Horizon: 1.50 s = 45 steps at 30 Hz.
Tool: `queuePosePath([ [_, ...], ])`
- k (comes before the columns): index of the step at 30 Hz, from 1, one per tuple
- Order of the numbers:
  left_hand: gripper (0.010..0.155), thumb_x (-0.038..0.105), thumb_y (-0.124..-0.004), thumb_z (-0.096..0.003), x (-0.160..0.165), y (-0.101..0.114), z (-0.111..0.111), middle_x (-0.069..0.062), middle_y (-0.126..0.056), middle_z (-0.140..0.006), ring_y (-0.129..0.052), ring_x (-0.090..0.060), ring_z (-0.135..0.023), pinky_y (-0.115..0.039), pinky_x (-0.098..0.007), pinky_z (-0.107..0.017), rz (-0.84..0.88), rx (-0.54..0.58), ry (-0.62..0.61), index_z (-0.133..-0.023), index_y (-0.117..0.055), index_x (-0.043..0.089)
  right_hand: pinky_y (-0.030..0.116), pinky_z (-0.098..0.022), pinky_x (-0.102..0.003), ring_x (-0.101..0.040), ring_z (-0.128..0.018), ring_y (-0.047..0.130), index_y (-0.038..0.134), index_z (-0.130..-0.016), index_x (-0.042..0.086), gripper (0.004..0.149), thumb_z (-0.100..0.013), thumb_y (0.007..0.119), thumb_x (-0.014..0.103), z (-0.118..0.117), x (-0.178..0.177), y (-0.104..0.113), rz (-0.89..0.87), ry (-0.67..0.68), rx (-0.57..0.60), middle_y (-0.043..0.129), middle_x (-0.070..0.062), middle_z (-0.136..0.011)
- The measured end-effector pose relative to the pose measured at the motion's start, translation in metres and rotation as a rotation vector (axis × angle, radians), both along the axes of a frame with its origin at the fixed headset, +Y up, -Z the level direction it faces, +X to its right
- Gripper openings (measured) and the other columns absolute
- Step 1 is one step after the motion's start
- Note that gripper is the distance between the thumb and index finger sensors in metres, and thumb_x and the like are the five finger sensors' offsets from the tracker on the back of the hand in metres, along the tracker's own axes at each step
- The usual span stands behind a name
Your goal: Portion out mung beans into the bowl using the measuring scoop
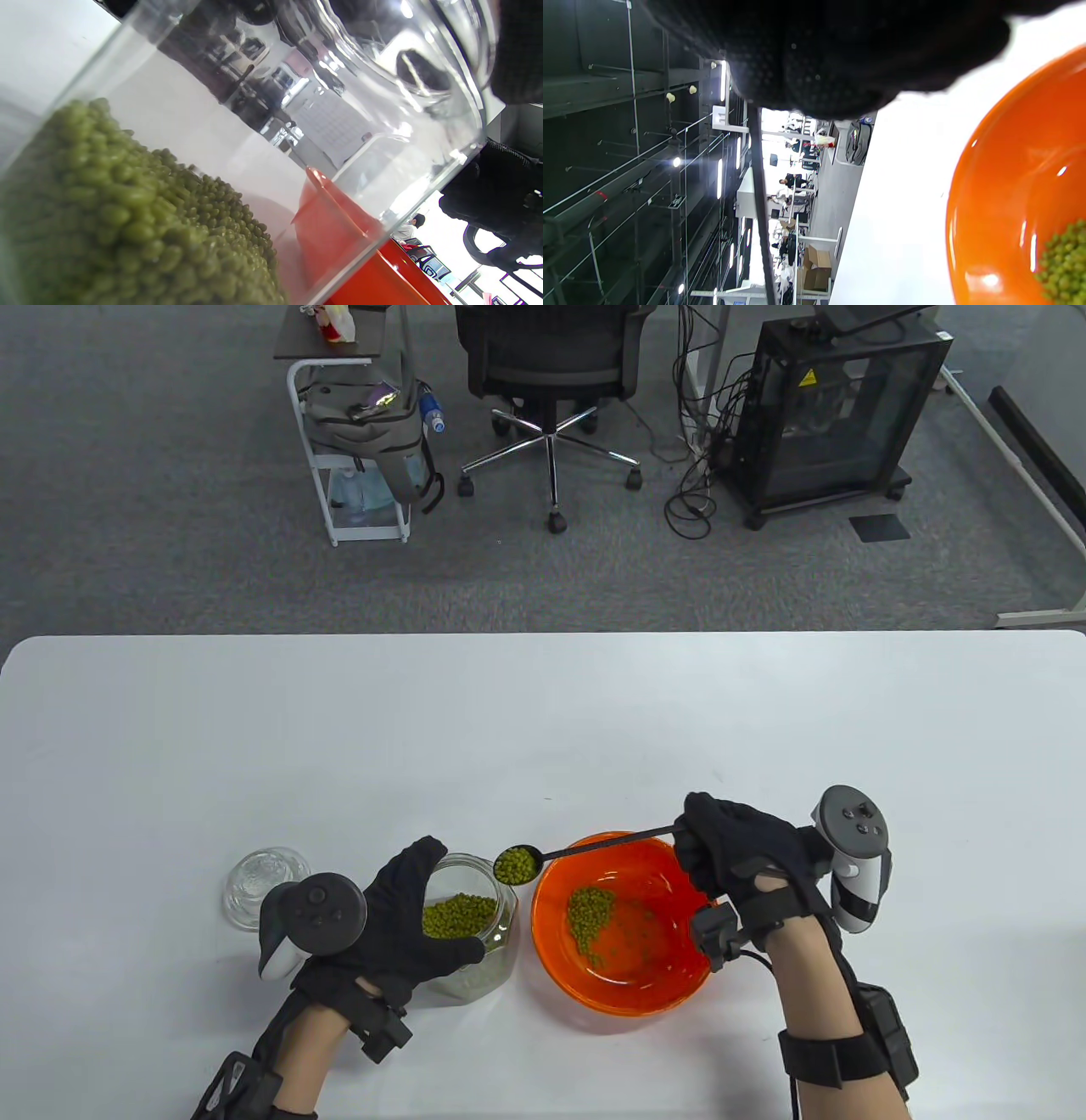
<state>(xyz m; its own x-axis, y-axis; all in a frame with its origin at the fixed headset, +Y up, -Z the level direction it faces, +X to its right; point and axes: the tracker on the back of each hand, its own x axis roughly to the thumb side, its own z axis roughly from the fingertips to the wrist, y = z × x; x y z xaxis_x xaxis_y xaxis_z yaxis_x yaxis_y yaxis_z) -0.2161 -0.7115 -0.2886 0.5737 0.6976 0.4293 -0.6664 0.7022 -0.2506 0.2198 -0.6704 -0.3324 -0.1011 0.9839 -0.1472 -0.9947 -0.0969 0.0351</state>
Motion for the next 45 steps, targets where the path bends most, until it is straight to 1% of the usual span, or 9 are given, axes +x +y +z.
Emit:
queuePosePath([
  [7, 0.124, 0.082, -0.090, -0.0380, 0.000, 0.000, 0.000, -0.028, -0.039, -0.116, -0.056, -0.059, -0.106, -0.054, -0.074, -0.072, 0.003, -0.002, -0.002, -0.110, -0.027, 0.003, 0.086, -0.014, -0.034, -0.022, -0.018, 0.099, 0.098, -0.057, 0.008, 0.042, -0.050, 0.078, 0.045, 0.002, 0.045, -0.020, 0.035, -0.093, -0.018, 0.102, -0.013, -0.044],
  [15, 0.124, 0.082, -0.089, -0.0381, 0.000, 0.000, 0.000, -0.028, -0.039, -0.116, -0.056, -0.059, -0.105, -0.055, -0.074, -0.072, -0.001, -0.001, -0.004, -0.110, -0.027, 0.003, 0.086, -0.014, -0.034, -0.022, -0.018, 0.099, 0.098, -0.057, 0.008, 0.042, -0.050, 0.079, 0.045, 0.009, 0.074, -0.036, 0.086, -0.155, -0.052, 0.102, -0.013, -0.044],
  [20, 0.124, 0.082, -0.089, -0.0382, 0.000, 0.000, 0.000, -0.028, -0.039, -0.116, -0.056, -0.059, -0.106, -0.055, -0.074, -0.072, 0.001, -0.001, -0.004, -0.110, -0.027, 0.003, 0.086, -0.015, -0.035, -0.022, -0.019, 0.099, 0.098, -0.057, 0.009, 0.042, -0.049, 0.080, 0.046, 0.014, 0.077, -0.037, 0.158, -0.178, -0.044, 0.102, -0.013, -0.045],
  [26, 0.124, 0.082, -0.089, -0.0383, 0.000, 0.000, 0.000, -0.028, -0.039, -0.116, -0.056, -0.059, -0.106, -0.054, -0.074, -0.072, 0.003, 0.000, -0.003, -0.110, -0.027, 0.003, 0.086, -0.016, -0.035, -0.023, -0.020, 0.099, 0.098, -0.057, 0.009, 0.042, -0.049, 0.080, 0.046, 0.020, 0.070, -0.025, 0.292, -0.193, 0.023, 0.101, -0.013, -0.046],
  [31, 0.124, 0.083, -0.089, -0.0383, 0.000, 0.000, 0.000, -0.028, -0.039, -0.116, -0.056, -0.059, -0.106, -0.054, -0.074, -0.072, 0.003, 0.000, -0.004, -0.110, -0.027, 0.003, 0.086, -0.018, -0.036, -0.024, -0.022, 0.099, 0.098, -0.058, 0.010, 0.042, -0.049, 0.081, 0.047, 0.023, 0.057, -0.013, 0.436, -0.182, 0.118, 0.101, -0.013, -0.048],
  [36, 0.124, 0.082, -0.089, -0.0385, -0.001, 0.000, 0.000, -0.028, -0.039, -0.116, -0.056, -0.059, -0.106, -0.054, -0.074, -0.072, 0.002, 0.000, -0.005, -0.110, -0.027, 0.003, 0.086, -0.018, -0.036, -0.024, -0.022, 0.099, 0.099, -0.058, 0.010, 0.042, -0.048, 0.081, 0.047, 0.029, 0.043, 0.002, 0.575, -0.181, 0.263, 0.102, -0.013, -0.048],
  [38, 0.124, 0.082, -0.089, -0.0386, -0.001, 0.000, 0.000, -0.028, -0.039, -0.116, -0.056, -0.059, -0.105, -0.054, -0.074, -0.072, 0.001, 0.000, -0.005, -0.110, -0.027, 0.003, 0.086, -0.019, -0.036, -0.024, -0.022, 0.099, 0.099, -0.058, 0.011, 0.042, -0.048, 0.081, 0.047, 0.032, 0.036, 0.008, 0.639, -0.168, 0.335, 0.102, -0.012, -0.048],
  [43, 0.124, 0.083, -0.089, -0.0384, -0.001, 0.000, 0.000, -0.028, -0.039, -0.116, -0.056, -0.059, -0.106, -0.054, -0.074, -0.072, 0.002, 0.000, -0.004, -0.110, -0.027, 0.003, 0.086, -0.022, -0.037, -0.025, -0.026, 0.099, 0.099, -0.059, 0.013, 0.042, -0.047, 0.081, 0.049, 0.043, 0.012, 0.025, 0.837, -0.097, 0.582, 0.102, -0.011, -0.052],
  [45, 0.124, 0.083, -0.089, -0.0384, -0.001, 0.000, 0.000, -0.028, -0.039, -0.116, -0.056, -0.059, -0.105, -0.054, -0.074, -0.072, 0.002, 0.000, -0.003, -0.110, -0.027, 0.003, 0.086, -0.022, -0.038, -0.025, -0.027, 0.099, 0.099, -0.059, 0.013, 0.042, -0.046, 0.081, 0.049, 0.049, 0.002, 0.031, 0.895, -0.101, 0.683, 0.102, -0.011, -0.052],
])
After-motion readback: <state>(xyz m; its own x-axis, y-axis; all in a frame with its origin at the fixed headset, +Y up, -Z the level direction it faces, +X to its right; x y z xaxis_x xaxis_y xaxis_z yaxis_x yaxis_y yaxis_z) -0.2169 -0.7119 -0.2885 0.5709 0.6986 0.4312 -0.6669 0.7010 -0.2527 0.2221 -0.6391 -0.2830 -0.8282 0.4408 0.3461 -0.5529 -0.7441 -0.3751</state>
